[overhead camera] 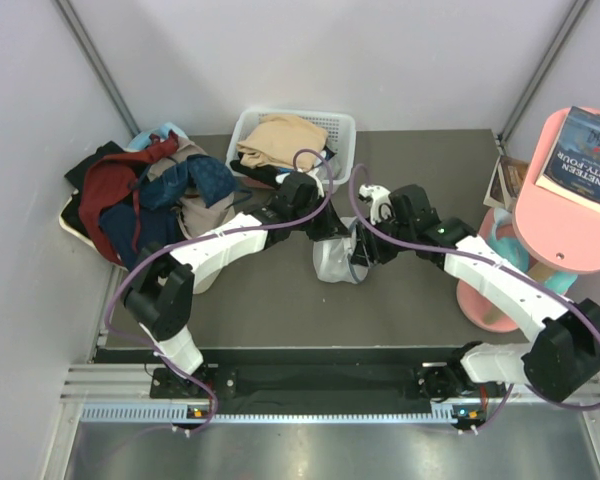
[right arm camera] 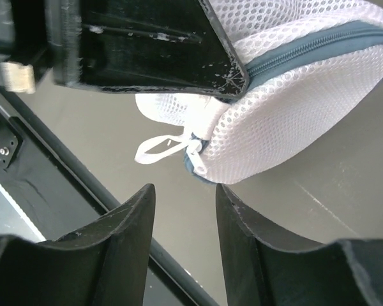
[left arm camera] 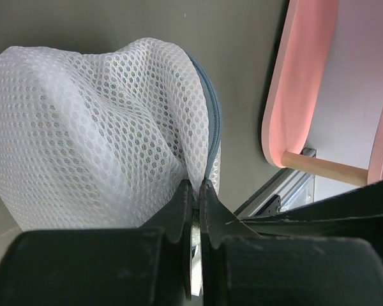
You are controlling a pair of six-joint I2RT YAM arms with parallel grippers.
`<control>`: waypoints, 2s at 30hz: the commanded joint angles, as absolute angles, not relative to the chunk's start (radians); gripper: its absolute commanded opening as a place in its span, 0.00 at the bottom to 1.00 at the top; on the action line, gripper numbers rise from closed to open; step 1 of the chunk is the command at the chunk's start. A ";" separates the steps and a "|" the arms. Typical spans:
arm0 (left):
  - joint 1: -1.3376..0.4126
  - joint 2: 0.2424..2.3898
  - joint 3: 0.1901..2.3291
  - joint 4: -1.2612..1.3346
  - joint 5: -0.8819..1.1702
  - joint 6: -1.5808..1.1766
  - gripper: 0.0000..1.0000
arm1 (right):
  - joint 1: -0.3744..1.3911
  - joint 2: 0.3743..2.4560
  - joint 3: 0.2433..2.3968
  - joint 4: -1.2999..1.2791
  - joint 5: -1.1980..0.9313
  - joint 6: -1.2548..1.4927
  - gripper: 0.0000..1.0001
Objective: Unzip the laundry bag and remove the bra
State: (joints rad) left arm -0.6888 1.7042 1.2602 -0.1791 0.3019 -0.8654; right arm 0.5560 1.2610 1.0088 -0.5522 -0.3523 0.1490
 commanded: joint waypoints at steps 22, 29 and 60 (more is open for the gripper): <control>-0.673 1.651 1.273 -0.127 0.288 -0.871 0.00 | 0.568 1.330 0.996 -0.433 -0.388 0.136 0.00; -0.611 1.689 1.304 -0.081 0.298 -0.894 0.00 | 0.568 1.319 0.933 -0.411 -0.452 0.175 0.00; -0.552 1.646 1.298 0.081 -0.043 -0.949 0.00 | 0.581 1.356 0.838 -0.264 -0.526 0.413 0.00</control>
